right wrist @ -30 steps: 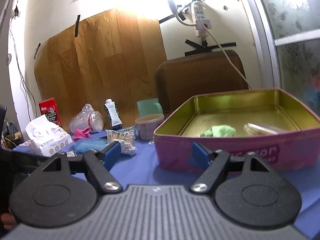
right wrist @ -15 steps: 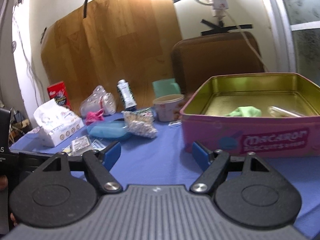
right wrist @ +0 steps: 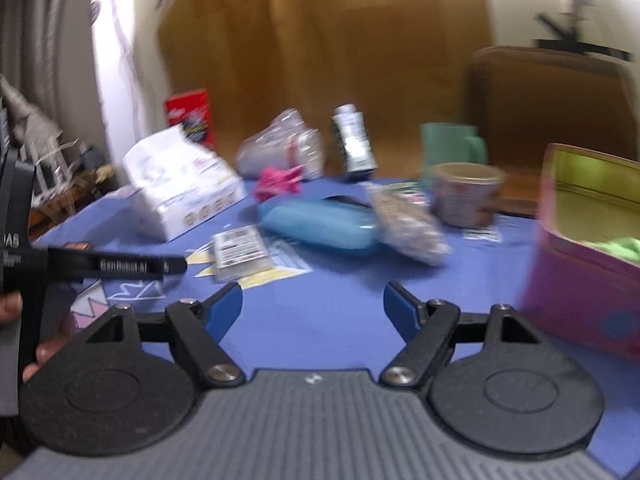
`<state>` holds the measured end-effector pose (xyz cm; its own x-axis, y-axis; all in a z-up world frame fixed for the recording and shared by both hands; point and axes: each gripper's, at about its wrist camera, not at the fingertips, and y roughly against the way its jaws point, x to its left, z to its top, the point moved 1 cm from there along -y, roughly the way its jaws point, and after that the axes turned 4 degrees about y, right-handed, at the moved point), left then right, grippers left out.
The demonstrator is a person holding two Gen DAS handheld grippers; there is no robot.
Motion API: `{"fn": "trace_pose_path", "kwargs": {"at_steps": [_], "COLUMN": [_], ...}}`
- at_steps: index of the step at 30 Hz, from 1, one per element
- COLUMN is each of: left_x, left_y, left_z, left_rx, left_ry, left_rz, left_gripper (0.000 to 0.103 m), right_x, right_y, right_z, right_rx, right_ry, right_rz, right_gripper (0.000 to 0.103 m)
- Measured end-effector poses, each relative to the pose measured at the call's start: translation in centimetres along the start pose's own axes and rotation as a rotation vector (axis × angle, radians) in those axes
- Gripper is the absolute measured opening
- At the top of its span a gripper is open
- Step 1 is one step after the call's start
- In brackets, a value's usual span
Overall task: Organize soft objects
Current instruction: 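Move the left tool back toward the barcode card pack, then grasp the barcode card pack with the left gripper and lift it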
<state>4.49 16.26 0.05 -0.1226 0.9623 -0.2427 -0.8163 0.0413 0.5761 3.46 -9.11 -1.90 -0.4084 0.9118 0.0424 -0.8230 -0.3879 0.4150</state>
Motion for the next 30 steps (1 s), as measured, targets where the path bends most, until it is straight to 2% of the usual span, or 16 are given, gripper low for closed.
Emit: {"fn": "trace_pose_path", "kwargs": {"at_steps": [4,11,12,13,14,20,23,26,30], "left_x": [1.5,1.9,1.8,1.7,1.6,0.9,-0.1,-2.5,-8.0], "left_y": [0.2,0.1,0.1,0.1,0.1,0.2,0.8,1.7,2.7], "left_z": [0.2,0.2,0.2,0.2,0.1,0.0,-0.7,-2.1,-4.2], "left_rx": [-0.015,-0.018,-0.018,-0.017,-0.016,0.002,0.019,0.075,0.204], "left_ry": [0.083,0.101,0.094,0.087,0.081,0.035,0.009,-0.001,-0.075], "left_rz": [-0.068,-0.085,-0.081,-0.077,-0.074,-0.096,-0.118,-0.223,-0.431], "left_gripper": [0.072,0.072,0.072,0.073,0.073,0.083,0.084,0.084,0.084], "right_x": [1.4,5.0,4.9,4.6,4.4,3.9,2.9,1.3,-1.5], "right_y": [-3.8,-9.8,-10.0,-10.0,-9.7,-4.7,-1.3,1.8,4.5], "right_z": [1.6,2.4,2.4,2.5,2.5,0.2,-1.8,-3.6,-5.1], "right_rx": [0.063,0.167,0.166,0.164,0.175,0.154,0.142,0.117,0.083], "right_ry": [0.062,0.247,0.240,0.218,0.194,0.218,0.185,0.120,-0.072], "right_rz": [0.078,0.114,0.132,0.157,0.181,0.188,0.180,0.159,0.161], "right_gripper": [0.080,0.079,0.076,0.062,0.059,0.058,0.058,0.058,0.058]}}
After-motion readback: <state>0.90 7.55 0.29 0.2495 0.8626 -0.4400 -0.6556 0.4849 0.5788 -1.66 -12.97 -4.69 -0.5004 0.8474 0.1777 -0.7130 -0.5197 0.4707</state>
